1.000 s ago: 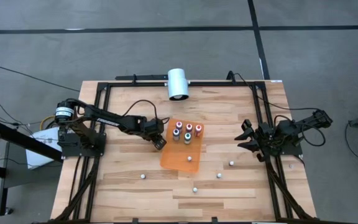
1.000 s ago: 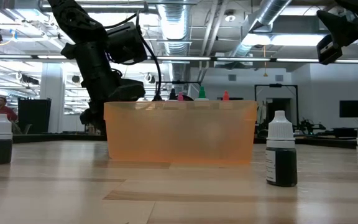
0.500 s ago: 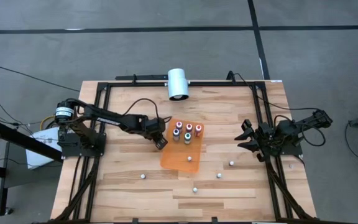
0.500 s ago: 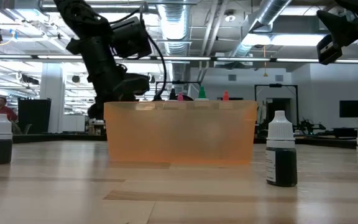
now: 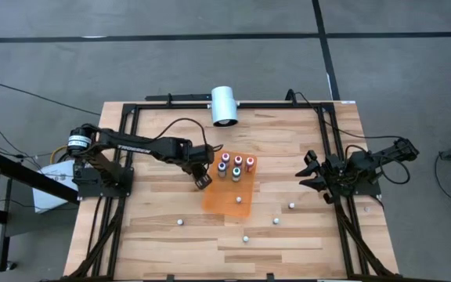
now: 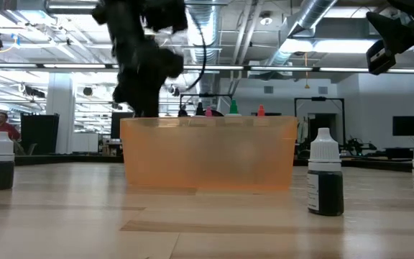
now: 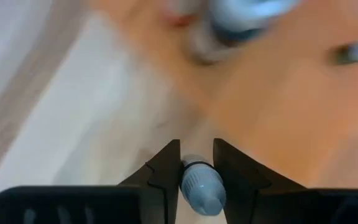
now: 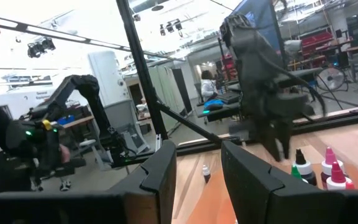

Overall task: Pick & Place food coloring
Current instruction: Put the top small black food coloring bottle into the orange bin

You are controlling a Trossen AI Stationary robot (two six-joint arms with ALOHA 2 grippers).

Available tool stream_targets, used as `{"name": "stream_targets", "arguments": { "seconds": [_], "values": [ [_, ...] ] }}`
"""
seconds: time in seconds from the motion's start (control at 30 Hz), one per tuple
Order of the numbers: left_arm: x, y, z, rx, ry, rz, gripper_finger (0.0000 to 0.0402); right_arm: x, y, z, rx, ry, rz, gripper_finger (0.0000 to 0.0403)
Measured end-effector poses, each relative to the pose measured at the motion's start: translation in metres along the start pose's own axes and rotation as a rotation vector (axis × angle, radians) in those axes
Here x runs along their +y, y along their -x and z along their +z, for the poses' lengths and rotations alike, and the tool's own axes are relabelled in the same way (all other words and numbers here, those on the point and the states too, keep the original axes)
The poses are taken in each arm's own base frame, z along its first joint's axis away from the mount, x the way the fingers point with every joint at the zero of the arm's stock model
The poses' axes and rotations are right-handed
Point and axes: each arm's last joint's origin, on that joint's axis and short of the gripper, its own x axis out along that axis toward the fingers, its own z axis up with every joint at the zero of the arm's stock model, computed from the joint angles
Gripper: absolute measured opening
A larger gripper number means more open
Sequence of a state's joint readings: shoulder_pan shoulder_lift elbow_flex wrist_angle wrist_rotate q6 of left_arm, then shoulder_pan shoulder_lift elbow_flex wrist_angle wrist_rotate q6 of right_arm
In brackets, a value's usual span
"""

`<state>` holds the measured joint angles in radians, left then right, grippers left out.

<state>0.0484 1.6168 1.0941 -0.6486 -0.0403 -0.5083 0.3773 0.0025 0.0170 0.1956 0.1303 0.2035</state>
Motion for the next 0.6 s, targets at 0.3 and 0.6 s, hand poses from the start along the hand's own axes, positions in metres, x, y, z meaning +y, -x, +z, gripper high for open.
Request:
{"name": "stream_targets", "arguments": {
  "seconds": [0.3, 0.6],
  "values": [
    [-0.058, 0.031, 0.005, -0.151, -0.156, -0.124, 0.0083, 0.000, 0.000, -0.001, 0.008, 0.002, -0.002, 0.0116],
    [-0.075, 0.011, 0.008, -0.214, -0.200, -0.139, 0.0083, 0.000, 0.000, -0.001, 0.008, 0.002, -0.003, 0.0116]
  ]
}}
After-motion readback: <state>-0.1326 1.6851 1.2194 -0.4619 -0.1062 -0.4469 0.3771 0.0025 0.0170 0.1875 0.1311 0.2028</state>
